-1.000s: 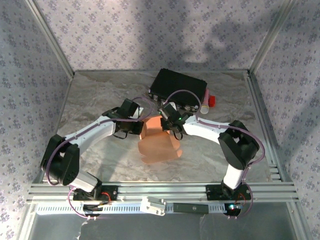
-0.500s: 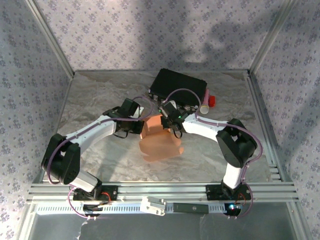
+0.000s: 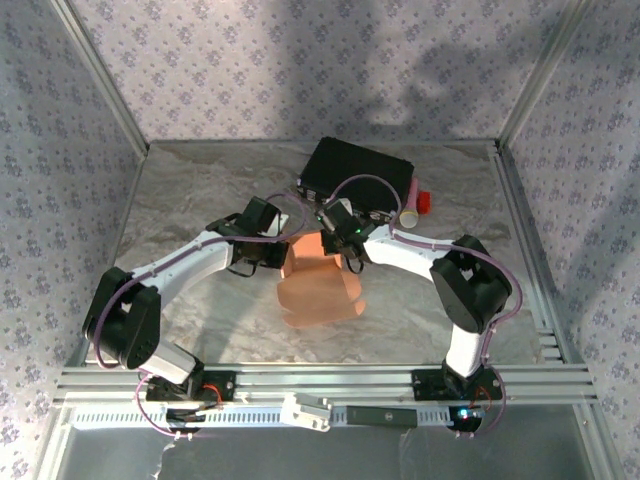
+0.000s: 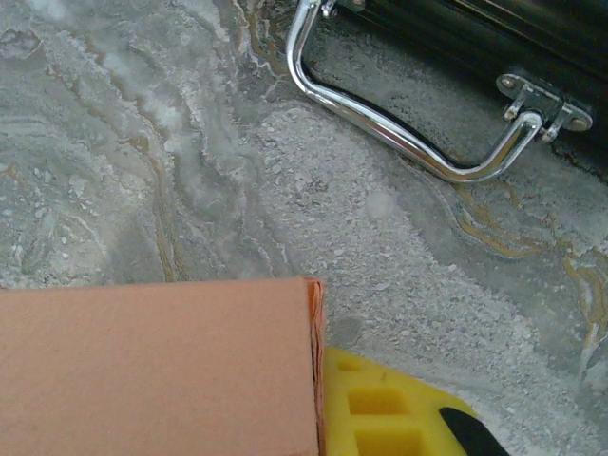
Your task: Fold the paper box
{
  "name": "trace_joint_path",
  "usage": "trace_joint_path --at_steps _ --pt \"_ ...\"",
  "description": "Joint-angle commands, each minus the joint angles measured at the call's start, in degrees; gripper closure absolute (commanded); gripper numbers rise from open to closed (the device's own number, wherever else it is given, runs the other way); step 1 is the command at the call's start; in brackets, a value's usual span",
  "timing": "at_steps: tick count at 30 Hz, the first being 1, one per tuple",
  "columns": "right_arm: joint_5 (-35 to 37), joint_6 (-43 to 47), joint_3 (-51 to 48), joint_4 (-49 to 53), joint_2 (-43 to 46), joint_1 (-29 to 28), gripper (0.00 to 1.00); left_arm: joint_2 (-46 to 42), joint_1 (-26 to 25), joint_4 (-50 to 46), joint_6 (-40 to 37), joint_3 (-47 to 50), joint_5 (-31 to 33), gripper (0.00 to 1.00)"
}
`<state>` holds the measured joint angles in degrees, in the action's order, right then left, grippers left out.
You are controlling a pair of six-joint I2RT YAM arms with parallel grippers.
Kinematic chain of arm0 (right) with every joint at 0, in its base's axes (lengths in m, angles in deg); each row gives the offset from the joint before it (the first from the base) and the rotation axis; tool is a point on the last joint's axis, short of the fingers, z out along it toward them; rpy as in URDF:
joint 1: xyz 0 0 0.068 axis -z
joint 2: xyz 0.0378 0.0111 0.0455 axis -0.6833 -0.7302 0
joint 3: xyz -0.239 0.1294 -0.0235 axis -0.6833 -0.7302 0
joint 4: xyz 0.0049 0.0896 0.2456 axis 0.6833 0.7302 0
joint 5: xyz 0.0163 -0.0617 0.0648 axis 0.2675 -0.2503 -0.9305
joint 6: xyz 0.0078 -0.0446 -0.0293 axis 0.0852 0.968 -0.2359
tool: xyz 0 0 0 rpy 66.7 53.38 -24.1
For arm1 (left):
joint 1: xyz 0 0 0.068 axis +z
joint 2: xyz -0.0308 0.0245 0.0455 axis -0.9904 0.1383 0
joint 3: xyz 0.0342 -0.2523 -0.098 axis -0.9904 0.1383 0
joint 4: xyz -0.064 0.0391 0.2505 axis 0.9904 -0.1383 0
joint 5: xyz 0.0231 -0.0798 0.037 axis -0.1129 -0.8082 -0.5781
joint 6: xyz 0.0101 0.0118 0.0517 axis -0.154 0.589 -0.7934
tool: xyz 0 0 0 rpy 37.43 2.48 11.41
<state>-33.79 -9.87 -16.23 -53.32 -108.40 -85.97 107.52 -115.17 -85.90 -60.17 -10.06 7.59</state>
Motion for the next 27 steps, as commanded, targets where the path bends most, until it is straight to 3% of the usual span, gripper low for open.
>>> trace_joint_path --at_steps 1,15,27 --pt "2.51 0.1 2.04 0.27 -1.04 0.12 0.94 0.41 -0.63 -1.05 -1.31 -2.1 -1.73 1.0" --pt "12.39 -2.08 4.99 6.55 -4.73 -2.37 0.84 0.78 -0.81 -1.53 -0.72 -2.62 -1.13 1.0" --pt "21.55 -3.9 8.28 12.65 -7.5 -4.17 1.0 1.54 -1.15 -1.83 0.18 -2.99 0.48 1.0"
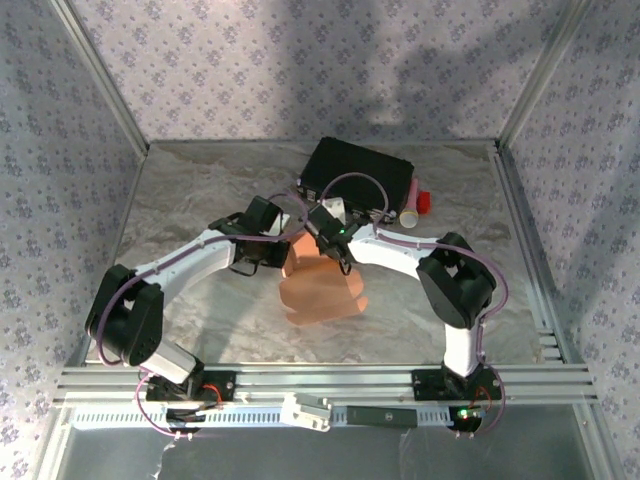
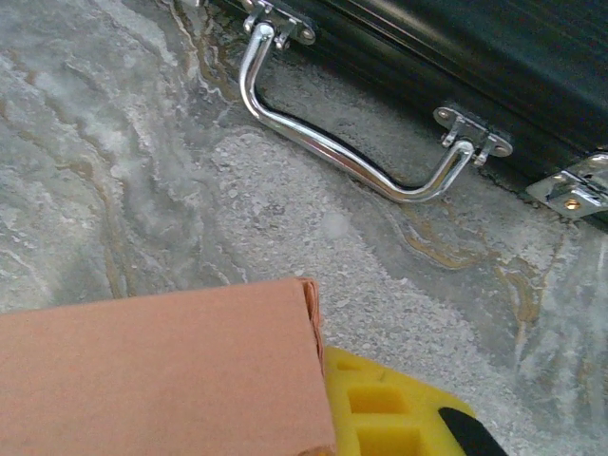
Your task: Fold the paper box
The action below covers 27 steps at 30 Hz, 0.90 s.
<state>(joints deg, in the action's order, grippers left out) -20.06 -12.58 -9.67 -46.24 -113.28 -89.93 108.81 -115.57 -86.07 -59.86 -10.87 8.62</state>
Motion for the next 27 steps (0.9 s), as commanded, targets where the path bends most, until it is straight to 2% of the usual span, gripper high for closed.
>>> trace_joint_path --at_steps 1,6,10,13,15,18,27 --pt "8.81 -1.54 2.08 6.28 -2.95 -0.45 1.0 0.29 -0.89 -1.69 -0.06 -2.2 -0.47 1.0" --pt "8.07 -1.93 1.46 5.79 -2.86 -0.72 1.0 0.2 -1.02 -1.58 0.31 -2.21 -0.11 1.0" --pt "2.15 0.53 -1.32 1.24 0.02 -0.63 0.85 0.2 -1.07 -2.05 0.71 -2.21 0.83 1.0" --pt "-4.94 1.74 -5.01 -3.55 3.22 -0.17 0.74 0.34 -1.07 -2.01 1.42 -2.0 1.63 1.0" --pt "-10.62 2.36 -8.87 -7.08 5.19 0.32 0.69 0.34 -1.02 -1.82 1.8 -1.67 1.9 1.0" --pt "-15.51 2.9 -12.65 -11.11 7.37 0.41 0.62 0.42 -1.05 -1.36 2.16 -1.46 2.01 1.0" --pt "-24.25 2.3 -20.85 -18.45 13.08 3.11 0.56 0.52 -1.03 -1.57 2.25 -1.81 2.14 1.0"
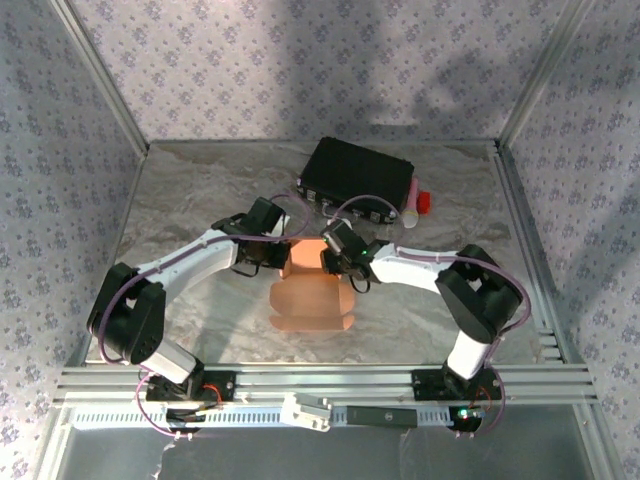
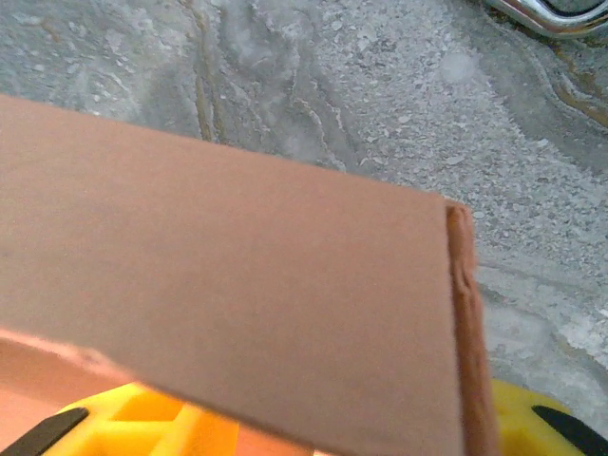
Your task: Fold the paper box
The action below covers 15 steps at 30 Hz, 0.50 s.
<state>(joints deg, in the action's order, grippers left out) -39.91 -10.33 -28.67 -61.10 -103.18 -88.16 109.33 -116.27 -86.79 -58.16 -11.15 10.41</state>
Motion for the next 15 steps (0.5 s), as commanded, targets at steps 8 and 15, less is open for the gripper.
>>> trace_joint_path --at_steps 8,15 --pt "-2.16 -0.82 -6.94 -4.04 7.56 1.39 0.55 0.28 -0.33 -0.79 1.24 -1.5 0.81 1.0" --pt "-4.53 -1.72 -11.12 -9.87 7.79 1.82 0.59 0.3 -0.32 -1.07 1.34 -1.67 1.09 1.0"
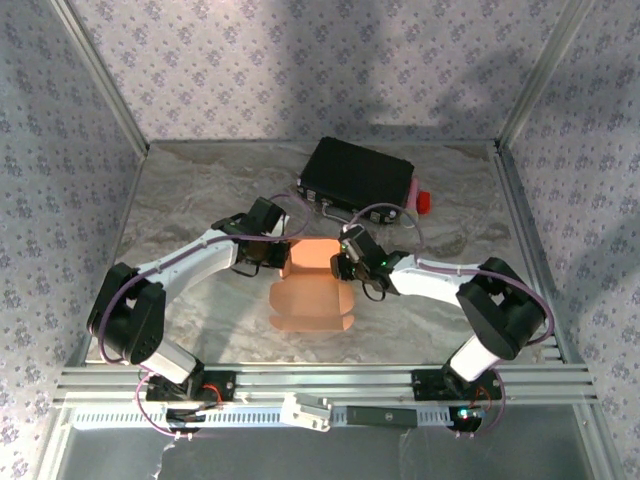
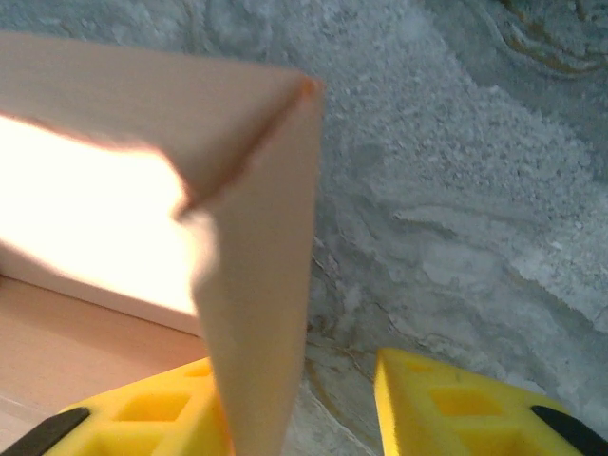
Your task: Fold the paper box
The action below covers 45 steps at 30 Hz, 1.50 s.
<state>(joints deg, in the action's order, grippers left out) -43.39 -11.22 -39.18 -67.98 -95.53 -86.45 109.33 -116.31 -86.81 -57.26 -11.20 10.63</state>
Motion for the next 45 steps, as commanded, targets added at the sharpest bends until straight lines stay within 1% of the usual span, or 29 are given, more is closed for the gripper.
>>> trace_joint_path --at_steps 1,5,8,14,16,17,22,25,28,30,32,34,35,45 --pt "-1.16 -0.89 -0.6 -3.19 -0.33 -0.06 0.6 0.31 -0.28 -1.13 0.44 -1.64 0.9 1.0" --pt "0.07 -1.58 0.31 -2.94 -2.03 -0.6 0.66 0.27 -0.28 -1.18 0.35 -1.79 0.96 1.0" --pt "3.0 -2.25 1.43 -1.21 -3.15 -0.77 0.73 0.21 -0.29 -1.19 0.26 -1.87 0.96 1.0" --pt "7.28 -3.96 3.3 1.61 -5.62 -1.38 0.74 0.27 -0.28 -1.27 0.26 -2.05 0.73 1.0" --pt "8.56 -4.14 3.79 2.09 -5.98 -1.71 0.8 0.39 -0.3 -1.3 0.18 -2.14 0.7 1.0" --pt "9.05 -4.18 4.17 2.38 -6.16 -1.78 0.81 0.35 -0.29 -1.27 0.18 -2.19 0.61 1.0" --pt "13.11 -5.06 7.54 6.09 -7.94 -3.09 0.81 0.64 -0.28 -1.27 0.18 -2.28 0.41 1.0" --pt "18.14 -6.74 10.91 11.24 -10.07 -4.41 0.84 0.7 -0.29 -1.32 0.31 -2.32 0.43 1.0" --pt "23.26 -10.15 14.31 17.32 -12.43 -5.19 0.83 0.8 -0.29 -1.37 0.18 -2.37 0.41 1.0" --pt "25.13 -11.27 15.61 19.74 -13.41 -5.34 0.83 0.89 -0.28 -1.44 0.24 -2.44 0.48 1.0" --pt "25.89 -11.99 16.09 20.88 -13.82 -5.48 0.88 0.93 -0.28 -1.5 0.22 -2.5 0.5 1.0" --pt "26.61 -12.57 16.13 21.33 -14.0 -5.68 0.97 0.91 -0.32 -1.44 0.27 -2.54 0.61 1.0" --pt "26.71 -12.57 16.04 21.19 -14.0 -5.8 0.99 0.96 -0.28 -1.41 0.27 -2.5 0.61 1.0" --pt "26.95 -11.73 17.12 21.27 -14.26 -6.64 1.0 0.96 -0.34 -1.2 0.43 -2.26 0.51 1.0"
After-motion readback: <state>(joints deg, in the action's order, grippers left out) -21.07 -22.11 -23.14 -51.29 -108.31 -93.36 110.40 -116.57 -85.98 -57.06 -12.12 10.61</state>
